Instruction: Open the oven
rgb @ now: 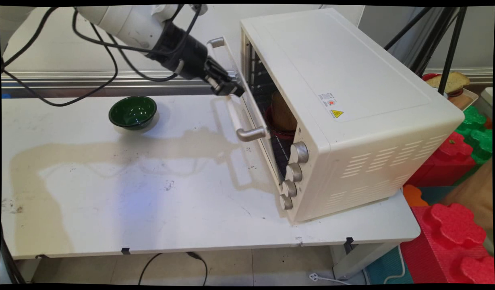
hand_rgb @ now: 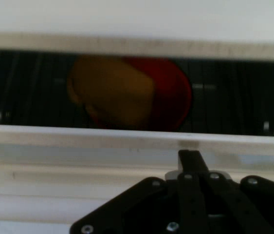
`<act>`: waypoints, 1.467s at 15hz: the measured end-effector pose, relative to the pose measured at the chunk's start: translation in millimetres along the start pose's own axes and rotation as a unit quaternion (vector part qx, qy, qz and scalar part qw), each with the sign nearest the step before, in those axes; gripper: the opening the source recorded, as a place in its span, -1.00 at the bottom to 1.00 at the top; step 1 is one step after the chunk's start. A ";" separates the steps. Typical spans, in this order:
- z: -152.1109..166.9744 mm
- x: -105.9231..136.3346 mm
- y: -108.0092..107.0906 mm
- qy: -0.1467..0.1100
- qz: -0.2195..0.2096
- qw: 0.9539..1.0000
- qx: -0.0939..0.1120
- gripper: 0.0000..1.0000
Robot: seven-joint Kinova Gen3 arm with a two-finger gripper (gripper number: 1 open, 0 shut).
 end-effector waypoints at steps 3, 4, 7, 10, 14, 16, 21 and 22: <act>-8.1 -17.4 -3.0 -0.017 0.002 1.000 0.002 -1.00; -10.0 -23.1 -4.3 -0.023 0.004 1.000 0.002 -1.00; -14.8 -40.4 -7.2 -0.039 0.007 0.999 0.003 -1.00; -16.3 -52.8 -8.1 -0.050 0.010 0.999 0.001 -1.00; -16.4 -71.9 -6.5 -0.065 0.010 0.998 -0.001 -1.00; -14.8 -80.9 -5.2 -0.072 0.011 0.997 -0.004 -1.00; -8.7 -106.0 -1.7 -0.092 0.014 0.996 -0.011 -1.00; -7.2 -111.0 -1.1 -0.096 0.015 0.995 -0.013 -1.00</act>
